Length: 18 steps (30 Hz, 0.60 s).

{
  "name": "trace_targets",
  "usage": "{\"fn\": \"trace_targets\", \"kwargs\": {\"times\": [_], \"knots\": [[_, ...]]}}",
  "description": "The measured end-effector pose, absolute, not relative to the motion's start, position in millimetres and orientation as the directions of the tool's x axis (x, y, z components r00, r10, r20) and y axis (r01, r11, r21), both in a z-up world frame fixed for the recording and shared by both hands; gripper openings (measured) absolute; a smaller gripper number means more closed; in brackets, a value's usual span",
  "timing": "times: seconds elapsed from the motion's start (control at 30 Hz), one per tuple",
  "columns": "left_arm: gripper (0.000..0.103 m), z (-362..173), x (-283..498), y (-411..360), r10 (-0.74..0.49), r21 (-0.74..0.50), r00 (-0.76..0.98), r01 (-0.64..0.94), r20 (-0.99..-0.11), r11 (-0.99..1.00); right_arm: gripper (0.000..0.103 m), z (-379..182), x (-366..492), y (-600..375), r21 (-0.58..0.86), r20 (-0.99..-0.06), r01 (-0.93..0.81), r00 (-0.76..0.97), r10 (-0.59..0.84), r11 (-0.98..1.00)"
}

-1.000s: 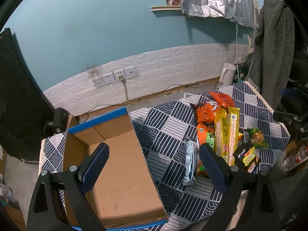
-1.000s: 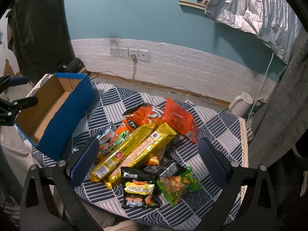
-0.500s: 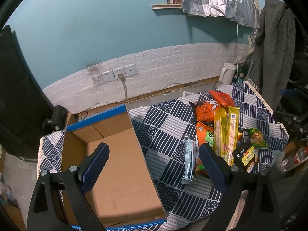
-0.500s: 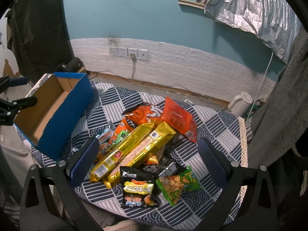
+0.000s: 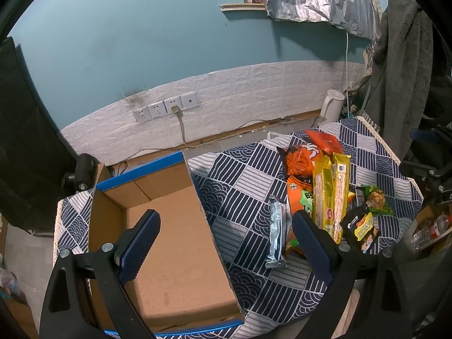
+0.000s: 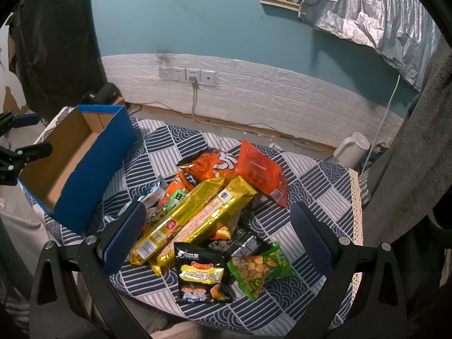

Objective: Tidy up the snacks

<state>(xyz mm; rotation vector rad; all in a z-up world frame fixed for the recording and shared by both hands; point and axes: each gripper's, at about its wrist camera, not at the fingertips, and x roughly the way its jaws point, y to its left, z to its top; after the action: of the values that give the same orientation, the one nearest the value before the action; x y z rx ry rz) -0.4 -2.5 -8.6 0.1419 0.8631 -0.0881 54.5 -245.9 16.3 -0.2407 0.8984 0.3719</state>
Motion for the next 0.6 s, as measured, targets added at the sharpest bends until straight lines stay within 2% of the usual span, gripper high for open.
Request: {"fn": "trace_targets", "kwargs": {"times": [0.6], "knots": [[0.096, -14.0, 0.4, -1.5, -0.011, 0.095, 0.632, 0.134, -0.775, 0.986, 0.100, 14.5, 55.1, -247.9, -0.051, -0.804, -0.400, 0.560, 0.200, 0.915]]}}
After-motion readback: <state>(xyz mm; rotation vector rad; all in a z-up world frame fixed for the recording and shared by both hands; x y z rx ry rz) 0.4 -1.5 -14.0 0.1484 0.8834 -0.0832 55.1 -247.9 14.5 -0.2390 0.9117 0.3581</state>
